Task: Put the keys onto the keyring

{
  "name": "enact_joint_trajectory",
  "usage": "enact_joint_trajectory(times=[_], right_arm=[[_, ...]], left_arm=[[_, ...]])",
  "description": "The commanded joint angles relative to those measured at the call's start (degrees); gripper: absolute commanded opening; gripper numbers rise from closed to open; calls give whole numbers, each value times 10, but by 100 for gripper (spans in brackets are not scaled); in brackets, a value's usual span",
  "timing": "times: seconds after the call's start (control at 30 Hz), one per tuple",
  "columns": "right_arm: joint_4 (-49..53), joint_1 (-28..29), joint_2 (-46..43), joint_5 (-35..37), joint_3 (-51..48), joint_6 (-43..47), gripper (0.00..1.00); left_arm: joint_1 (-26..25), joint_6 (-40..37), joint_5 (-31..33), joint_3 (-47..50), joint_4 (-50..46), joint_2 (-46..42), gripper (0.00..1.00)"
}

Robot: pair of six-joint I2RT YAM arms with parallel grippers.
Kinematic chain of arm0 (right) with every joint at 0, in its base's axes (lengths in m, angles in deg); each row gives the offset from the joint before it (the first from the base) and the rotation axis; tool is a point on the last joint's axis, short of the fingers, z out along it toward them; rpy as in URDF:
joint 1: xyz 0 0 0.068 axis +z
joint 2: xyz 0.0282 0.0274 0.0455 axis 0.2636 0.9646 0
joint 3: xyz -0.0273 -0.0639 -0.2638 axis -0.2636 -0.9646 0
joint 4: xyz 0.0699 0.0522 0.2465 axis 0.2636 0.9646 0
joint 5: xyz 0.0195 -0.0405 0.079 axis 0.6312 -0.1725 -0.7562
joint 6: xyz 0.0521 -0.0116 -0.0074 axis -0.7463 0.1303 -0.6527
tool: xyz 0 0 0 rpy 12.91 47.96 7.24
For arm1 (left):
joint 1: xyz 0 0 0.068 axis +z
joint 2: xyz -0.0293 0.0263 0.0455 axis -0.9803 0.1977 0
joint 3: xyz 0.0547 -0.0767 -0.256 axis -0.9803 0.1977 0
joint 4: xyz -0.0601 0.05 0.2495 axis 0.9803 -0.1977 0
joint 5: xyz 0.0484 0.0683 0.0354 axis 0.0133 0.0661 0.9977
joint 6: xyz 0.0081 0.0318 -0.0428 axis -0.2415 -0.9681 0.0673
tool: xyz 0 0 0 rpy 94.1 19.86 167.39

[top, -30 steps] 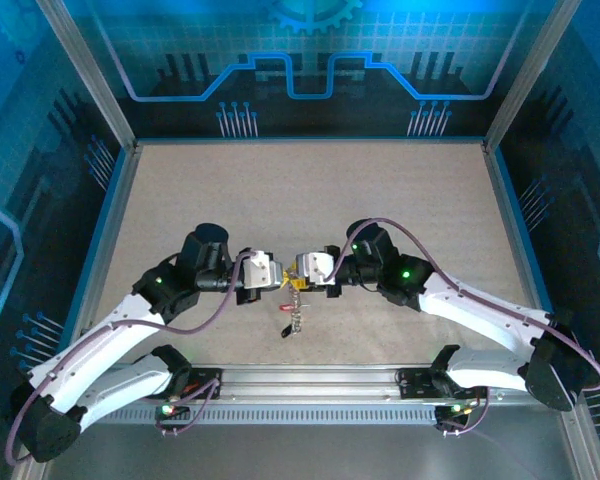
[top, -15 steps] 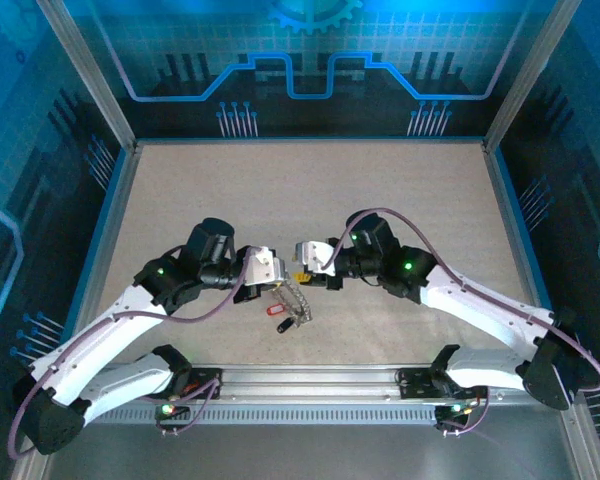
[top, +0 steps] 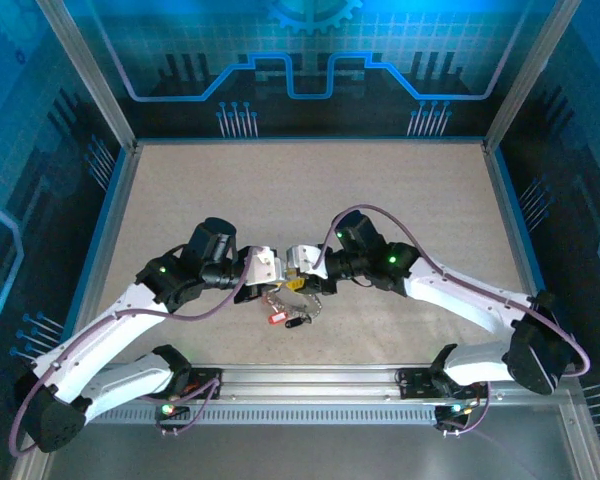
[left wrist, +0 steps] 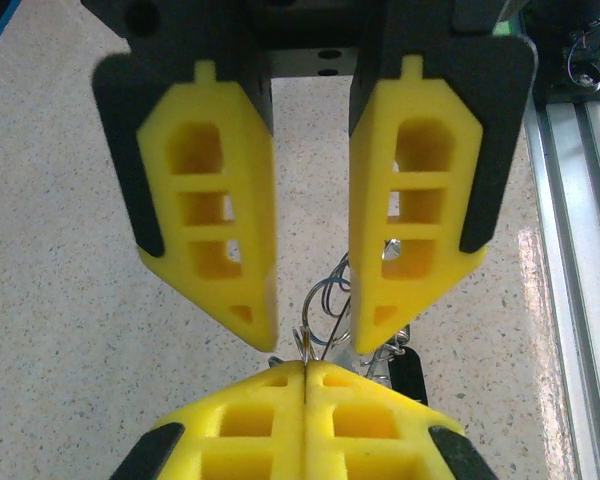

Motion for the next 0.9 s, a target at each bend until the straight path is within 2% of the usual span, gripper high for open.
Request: enact_joint_trajectory(times=[0.0, 0.23, 0.47, 0.63, 0.87], right_arm=[[8, -5, 15, -25, 18, 3, 28], [26, -13, 20, 0, 13, 24, 32], [42, -16, 30, -9, 23, 37, 29], [39, -16, 30, -18, 22, 37, 21], [8, -16, 27, -47, 11, 27, 20]], left_arm=[[-4, 10, -18, -29, 2, 5, 0], [-4, 0, -23, -23, 6, -8, 0], [-4, -13, -34, -19, 12, -16, 0], [-4, -17, -36, -16, 17, -16, 0], [-4, -28, -44, -6, 24, -23, 0]])
